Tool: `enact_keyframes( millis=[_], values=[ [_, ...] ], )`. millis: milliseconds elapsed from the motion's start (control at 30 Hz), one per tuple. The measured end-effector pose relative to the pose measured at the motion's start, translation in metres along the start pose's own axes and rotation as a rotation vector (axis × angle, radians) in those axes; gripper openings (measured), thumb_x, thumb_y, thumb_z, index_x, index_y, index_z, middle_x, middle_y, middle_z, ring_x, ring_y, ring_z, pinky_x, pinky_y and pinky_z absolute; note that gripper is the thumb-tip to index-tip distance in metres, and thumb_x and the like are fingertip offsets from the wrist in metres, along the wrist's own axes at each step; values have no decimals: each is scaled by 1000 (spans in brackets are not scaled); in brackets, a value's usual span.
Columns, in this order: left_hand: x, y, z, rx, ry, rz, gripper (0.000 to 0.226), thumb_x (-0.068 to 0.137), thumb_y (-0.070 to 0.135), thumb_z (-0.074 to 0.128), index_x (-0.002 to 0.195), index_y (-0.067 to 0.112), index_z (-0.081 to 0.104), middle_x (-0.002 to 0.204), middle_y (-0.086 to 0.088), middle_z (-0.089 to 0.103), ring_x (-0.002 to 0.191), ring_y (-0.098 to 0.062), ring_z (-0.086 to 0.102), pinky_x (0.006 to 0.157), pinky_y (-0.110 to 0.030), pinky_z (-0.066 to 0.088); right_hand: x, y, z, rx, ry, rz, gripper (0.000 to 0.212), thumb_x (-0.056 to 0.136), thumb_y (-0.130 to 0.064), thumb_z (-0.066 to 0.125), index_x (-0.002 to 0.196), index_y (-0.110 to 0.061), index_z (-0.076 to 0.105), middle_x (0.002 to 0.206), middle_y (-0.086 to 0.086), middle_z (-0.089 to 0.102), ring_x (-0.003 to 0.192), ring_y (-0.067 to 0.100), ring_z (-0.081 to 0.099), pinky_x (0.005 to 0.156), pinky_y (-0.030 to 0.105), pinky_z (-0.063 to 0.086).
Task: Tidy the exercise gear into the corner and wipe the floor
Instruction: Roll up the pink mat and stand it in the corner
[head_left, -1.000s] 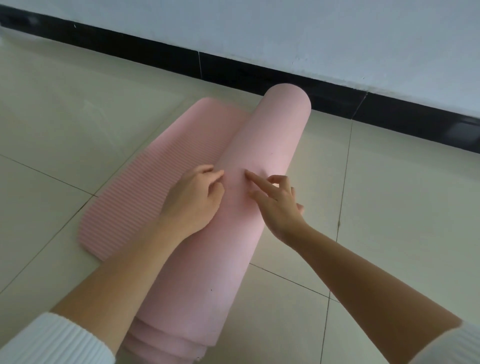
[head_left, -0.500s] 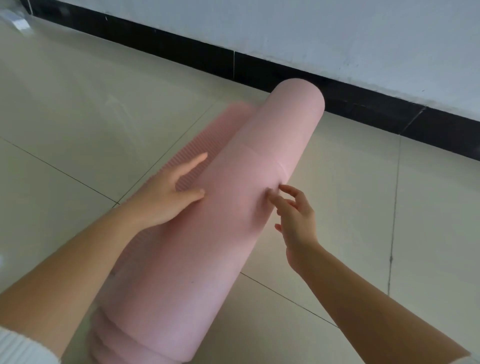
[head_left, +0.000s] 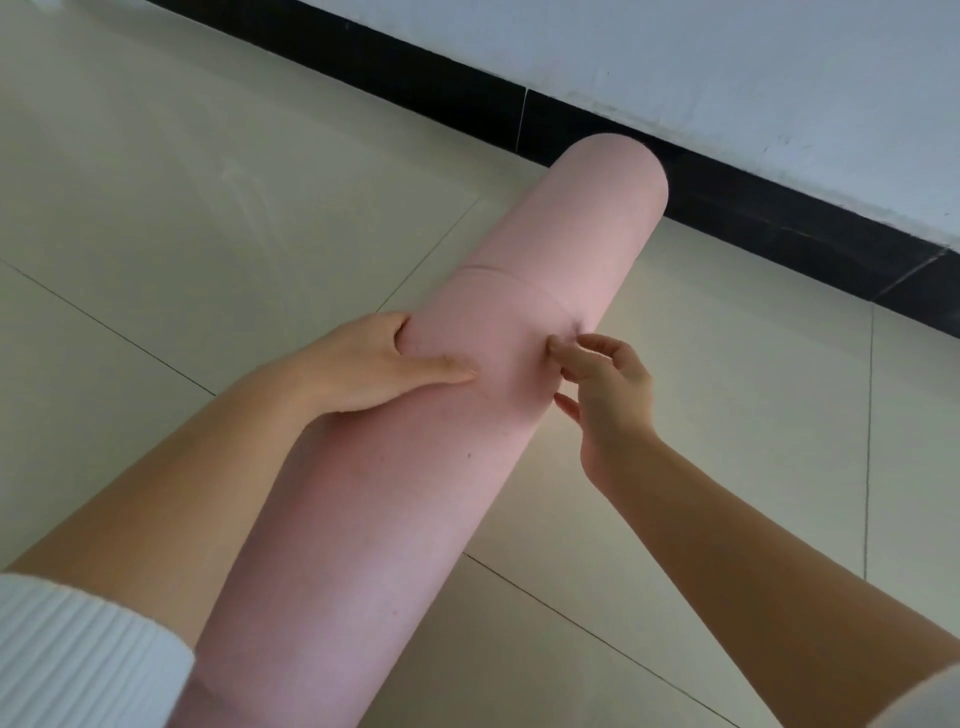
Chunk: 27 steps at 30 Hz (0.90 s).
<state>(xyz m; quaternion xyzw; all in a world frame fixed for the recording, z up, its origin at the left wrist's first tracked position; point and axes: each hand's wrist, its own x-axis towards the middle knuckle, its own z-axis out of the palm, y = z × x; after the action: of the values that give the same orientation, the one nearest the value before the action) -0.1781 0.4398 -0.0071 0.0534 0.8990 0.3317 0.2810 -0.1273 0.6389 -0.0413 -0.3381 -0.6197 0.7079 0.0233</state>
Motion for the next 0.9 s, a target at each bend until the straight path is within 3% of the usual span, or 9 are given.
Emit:
enact_keyframes(
  millis=[67,167,233,300,433,533,633,767,900],
  values=[
    [5,-13,-14,-56,-42,-35,76,54,80,63,118,39,60,109,18,65,92,-3,62,78,-24,47,5,3,4,-46,-8,119,62,76,-34,79,125,-10,49,117,5,57,94,15,57,92,40,52],
    [7,-27,-24,-218,-151,-110,58,62,72,61,111,40,63,103,13,71,93,-12,69,92,-34,49,-3,15,10,-185,-161,320,104,59,-66,77,139,-11,39,128,4,50,113,22,51,95,47,48],
    [3,-30,-25,-243,-175,-115,49,69,67,58,109,39,63,102,11,72,92,-12,69,89,-35,51,-11,25,11,-162,-297,402,100,58,-75,70,133,-14,45,125,4,53,115,24,52,97,52,46],
    [1,-28,-21,-219,-130,-114,49,72,67,57,116,45,57,106,15,69,92,-9,68,74,-30,51,-16,30,11,-67,-373,436,83,62,-75,67,123,-21,51,122,3,58,113,24,56,97,53,47],
    [-19,-25,0,-241,-123,-112,58,67,75,58,120,55,48,110,22,64,98,-7,64,74,-31,50,-17,31,-6,-38,-334,446,87,63,-75,65,129,-21,50,125,4,56,111,23,57,94,46,50],
    [-39,-23,31,-361,-145,-124,47,69,76,51,112,57,52,106,22,66,96,-9,65,82,-37,52,-11,23,-29,-156,-319,422,89,68,-79,56,132,-18,46,126,5,53,111,24,54,90,44,48],
    [-56,-15,71,-490,-176,-124,48,69,75,49,112,53,52,99,18,69,87,-10,67,74,-32,52,-2,10,-62,-333,-335,376,86,71,-82,47,131,-19,46,118,5,56,103,24,56,83,43,47],
    [-71,11,133,-633,-255,-132,58,68,76,54,120,52,46,109,10,67,94,-19,68,81,-41,56,5,-5,-127,-529,-345,409,89,73,-85,38,122,-12,52,113,9,60,102,27,59,79,41,47],
    [-87,40,189,-720,-324,-154,76,62,73,63,128,41,40,114,5,65,97,-19,68,79,-41,56,8,-12,-201,-687,-400,443,99,70,-89,29,128,-11,50,118,14,62,105,33,62,74,41,53]
  ],
)
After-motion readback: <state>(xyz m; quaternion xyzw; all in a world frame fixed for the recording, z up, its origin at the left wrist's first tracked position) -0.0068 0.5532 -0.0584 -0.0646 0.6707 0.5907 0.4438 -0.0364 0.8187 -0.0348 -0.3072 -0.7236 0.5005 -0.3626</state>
